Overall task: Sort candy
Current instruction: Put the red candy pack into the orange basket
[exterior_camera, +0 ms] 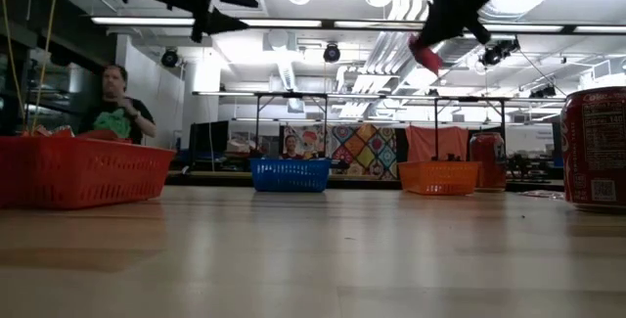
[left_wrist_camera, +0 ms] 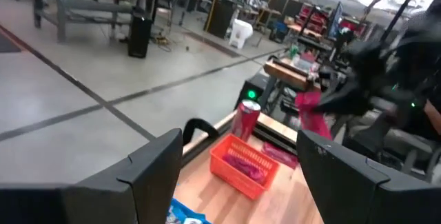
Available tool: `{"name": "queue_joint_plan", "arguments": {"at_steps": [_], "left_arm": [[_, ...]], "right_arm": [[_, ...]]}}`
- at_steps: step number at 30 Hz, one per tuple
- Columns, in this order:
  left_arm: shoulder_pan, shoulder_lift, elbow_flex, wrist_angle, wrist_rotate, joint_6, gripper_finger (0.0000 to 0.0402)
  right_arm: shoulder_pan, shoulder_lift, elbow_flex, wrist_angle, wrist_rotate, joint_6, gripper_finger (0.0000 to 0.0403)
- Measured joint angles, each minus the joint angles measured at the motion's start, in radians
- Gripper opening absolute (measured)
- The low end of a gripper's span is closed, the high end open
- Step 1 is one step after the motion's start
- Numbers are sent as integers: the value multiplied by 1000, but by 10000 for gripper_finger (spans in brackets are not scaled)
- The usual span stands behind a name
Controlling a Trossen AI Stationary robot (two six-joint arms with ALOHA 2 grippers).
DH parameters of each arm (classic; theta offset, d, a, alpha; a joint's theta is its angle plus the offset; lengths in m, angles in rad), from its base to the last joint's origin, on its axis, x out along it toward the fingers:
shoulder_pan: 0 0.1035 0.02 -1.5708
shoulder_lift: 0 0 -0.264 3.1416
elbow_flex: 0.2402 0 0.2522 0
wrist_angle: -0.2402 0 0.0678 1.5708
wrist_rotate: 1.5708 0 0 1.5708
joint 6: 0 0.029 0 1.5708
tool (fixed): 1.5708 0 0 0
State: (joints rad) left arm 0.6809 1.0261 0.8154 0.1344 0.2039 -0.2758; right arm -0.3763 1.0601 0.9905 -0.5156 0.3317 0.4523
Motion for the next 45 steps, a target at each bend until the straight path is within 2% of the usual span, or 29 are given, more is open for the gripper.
{"name": "queue_joint_plan", "arguments": {"at_steps": [2, 4, 7, 10, 14, 16, 23, 28, 32, 37, 41, 45], "left_arm": [[-18, 42, 0, 30, 0, -1, 271], [-32, 68, -1, 65, 5, -10, 271], [-43, 81, -1, 135, 74, -64, 271], [-43, 70, -1, 258, 133, -137, 271], [-43, 41, 0, 412, 127, -191, 271], [-43, 28, 0, 445, 118, -208, 271], [-42, -17, 0, 439, 116, -221, 271], [-42, -32, 0, 439, 116, -221, 271], [-42, -32, 0, 438, 115, -219, 271], [-42, -32, 0, 438, 131, -194, 271], [-42, -32, 0, 438, 171, -193, 271], [-42, -32, 0, 425, 180, -192, 271]], "right_arm": [[-21, -4, -4, 58, -29, -14, 2], [-57, 2, -6, 37, -31, -10, 1], [-137, 29, -6, 21, -67, -6, 1], [-250, 84, -6, 30, -178, 53, 1], [-392, 199, -6, 39, -346, 123, 0], [-434, 274, -6, 35, -374, 152, 0], [-462, 507, -6, 37, -403, 195, 0], [-431, 562, -6, 43, -392, 196, 5], [-417, 556, -6, 41, -376, 170, 41], [-408, 547, -6, -4, -314, 162, 122], [-403, 543, -3, 9, -343, 169, 185], [-400, 467, 46, -29, -415, 105, 222]]}}
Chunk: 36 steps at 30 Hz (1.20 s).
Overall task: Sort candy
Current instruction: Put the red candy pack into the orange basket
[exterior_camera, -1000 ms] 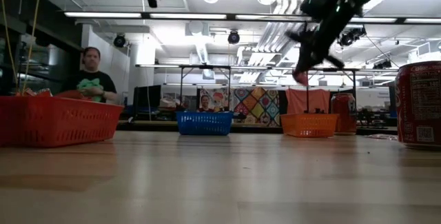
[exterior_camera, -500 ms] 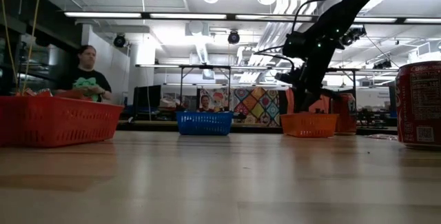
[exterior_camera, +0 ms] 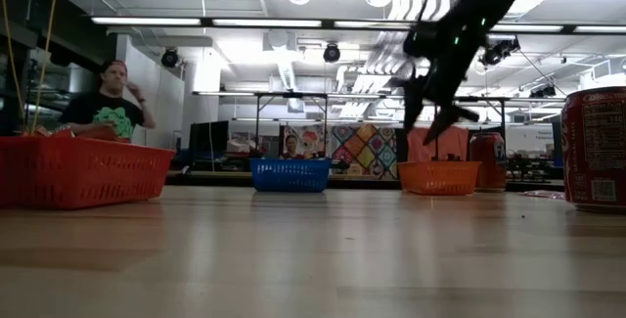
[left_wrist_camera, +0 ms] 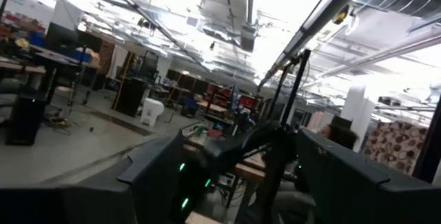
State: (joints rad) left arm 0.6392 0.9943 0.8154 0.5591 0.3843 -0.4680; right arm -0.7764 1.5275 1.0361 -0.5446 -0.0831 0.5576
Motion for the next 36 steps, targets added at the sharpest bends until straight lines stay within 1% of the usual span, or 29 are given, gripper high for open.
{"name": "queue_joint_plan", "arguments": {"at_steps": [2, 4, 7, 10, 12, 13, 14, 17, 18, 20, 24, 29, 33, 36], "left_arm": [[4, 0, 0, -17, 9, 3, 271], [12, 0, 0, -37, 42, 9, 271], [23, 0, 0, -85, 85, 9, 271], [23, 0, -1, -114, 83, 16, 271], [23, 0, -1, -117, 78, 43, 271], [23, 0, -1, -117, 77, 53, 271], [23, 0, -1, -115, 77, 60, 271], [23, 0, -1, -113, 72, 62, 271], [23, 0, -1, -113, 68, 62, 271], [23, 0, -1, -113, 66, 70, 271], [23, 0, -1, -113, 54, 79, 271], [23, 0, -1, -113, 50, 119, 271], [23, 0, -1, -114, 51, 147, 271], [23, 0, -1, -114, 50, 149, 271]], "right_arm": [[5, -58, 29, -81, -10, -8, 229], [22, -128, 45, -185, -14, -12, 231], [76, -249, 47, -297, -12, -18, 232], [147, -368, 28, -329, 8, -10, 232], [187, -436, 23, -329, 44, 44, 232], [205, -461, 22, -319, 33, 84, 232], [226, -482, 21, -297, -1, 116, 232], [347, -531, 23, -201, -137, 214, 232], [409, -536, 27, -185, -156, 258, 232], [541, -532, 39, -189, -157, 340, 232], [828, -478, 57, -189, -163, 516, 232], [1160, -374, 57, -217, -255, 787, 232], [1396, -270, 20, -242, -295, 1055, 232], [1521, -191, -41, -215, -337, 1315, 232]]}}
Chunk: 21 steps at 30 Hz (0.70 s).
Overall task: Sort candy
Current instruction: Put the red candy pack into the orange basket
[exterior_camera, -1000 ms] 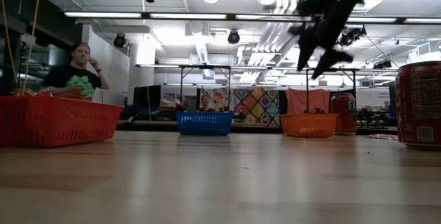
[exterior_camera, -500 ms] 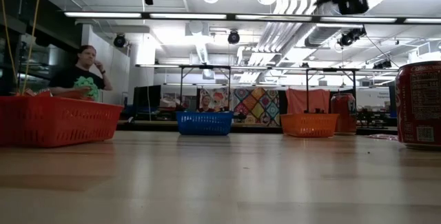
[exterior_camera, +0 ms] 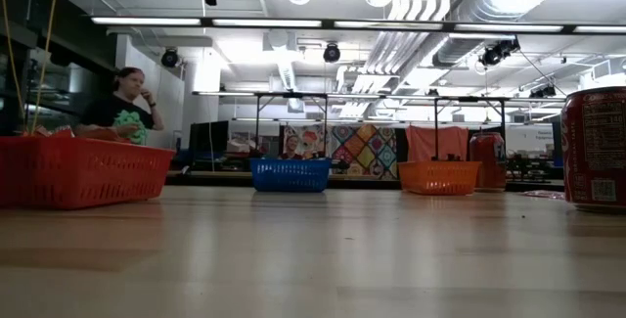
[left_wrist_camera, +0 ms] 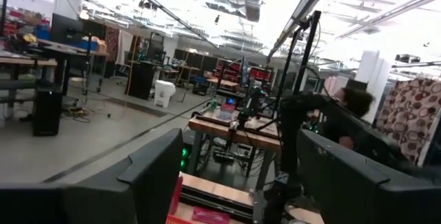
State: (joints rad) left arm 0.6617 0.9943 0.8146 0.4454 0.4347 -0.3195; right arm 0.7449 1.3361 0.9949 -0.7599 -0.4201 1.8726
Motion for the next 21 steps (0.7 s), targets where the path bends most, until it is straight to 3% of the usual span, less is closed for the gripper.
{"name": "queue_joint_plan", "arguments": {"at_steps": [4, 8, 21], "left_arm": [[0, 0, 0, 0, 0, 35, 271], [0, 0, 0, 0, 0, 53, 271], [0, 0, 0, 0, 0, 53, 271]], "right_arm": [[98, 70, -96, 122, 8, 299, 232], [123, 135, -153, 166, 11, 454, 232], [67, 317, -167, 167, 1, 457, 231]]}}
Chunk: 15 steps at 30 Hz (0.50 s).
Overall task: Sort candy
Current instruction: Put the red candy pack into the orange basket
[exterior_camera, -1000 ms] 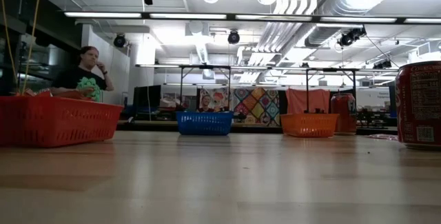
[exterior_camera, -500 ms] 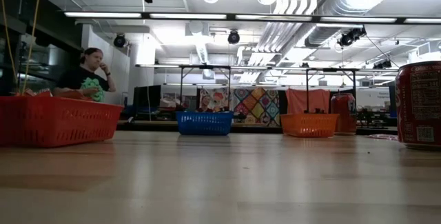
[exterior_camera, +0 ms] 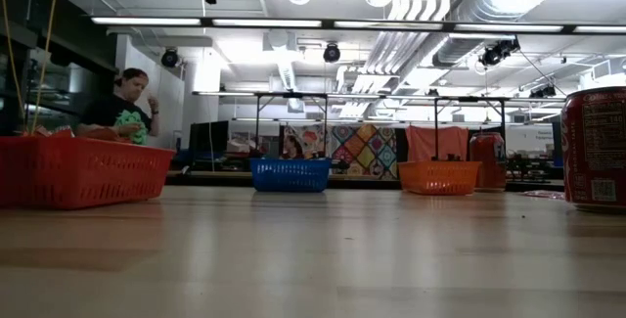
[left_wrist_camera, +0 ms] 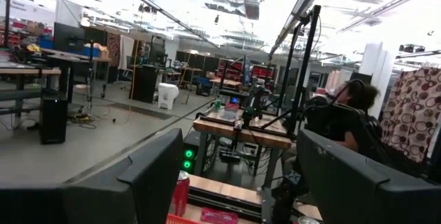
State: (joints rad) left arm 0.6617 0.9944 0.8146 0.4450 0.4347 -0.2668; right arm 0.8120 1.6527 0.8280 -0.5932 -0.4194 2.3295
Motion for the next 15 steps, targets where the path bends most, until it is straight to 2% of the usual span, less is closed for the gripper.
{"name": "queue_joint_plan", "arguments": {"at_steps": [3, 5, 8, 12, 14, 15], "left_arm": [[0, 0, 0, 0, 0, 0, 271], [0, 0, 0, 0, 0, 0, 271], [0, 0, 0, 0, 0, -1, 271], [0, 0, 0, 0, 0, -9, 271], [0, 0, 0, 0, 0, -9, 271], [0, 0, 0, 0, 0, -9, 271]], "right_arm": [[-2, 13, 1, 6, -2, -1, 220], [-7, 17, 2, 7, -5, -4, 199], [-7, 17, 2, -1, -6, -8, 143], [-5, 9, 39, -40, -6, -49, 34], [-5, -9, 89, -80, -3, -106, 12], [-5, -21, 116, -105, -5, -134, 15]]}}
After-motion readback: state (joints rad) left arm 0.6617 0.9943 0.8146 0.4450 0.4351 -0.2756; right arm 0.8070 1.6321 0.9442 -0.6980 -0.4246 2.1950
